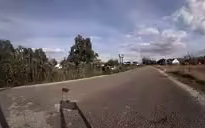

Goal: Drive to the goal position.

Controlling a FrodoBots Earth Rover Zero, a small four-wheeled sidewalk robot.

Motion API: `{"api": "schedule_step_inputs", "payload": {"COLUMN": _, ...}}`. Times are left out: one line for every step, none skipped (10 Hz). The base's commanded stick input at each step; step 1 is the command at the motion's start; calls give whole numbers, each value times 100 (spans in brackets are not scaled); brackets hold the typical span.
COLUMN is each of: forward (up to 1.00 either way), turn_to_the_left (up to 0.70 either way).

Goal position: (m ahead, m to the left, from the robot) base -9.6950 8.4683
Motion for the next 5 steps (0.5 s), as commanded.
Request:
{"api": "schedule_step_inputs", "payload": {"forward": 4, "turn_to_the_left": 0}}
{"api": "schedule_step_inputs", "payload": {"forward": 1, "turn_to_the_left": 0}}
{"api": "schedule_step_inputs", "payload": {"forward": 0, "turn_to_the_left": 0}}
{"api": "schedule_step_inputs", "payload": {"forward": 0, "turn_to_the_left": 0}}
{"api": "schedule_step_inputs", "payload": {"forward": 0, "turn_to_the_left": 0}}
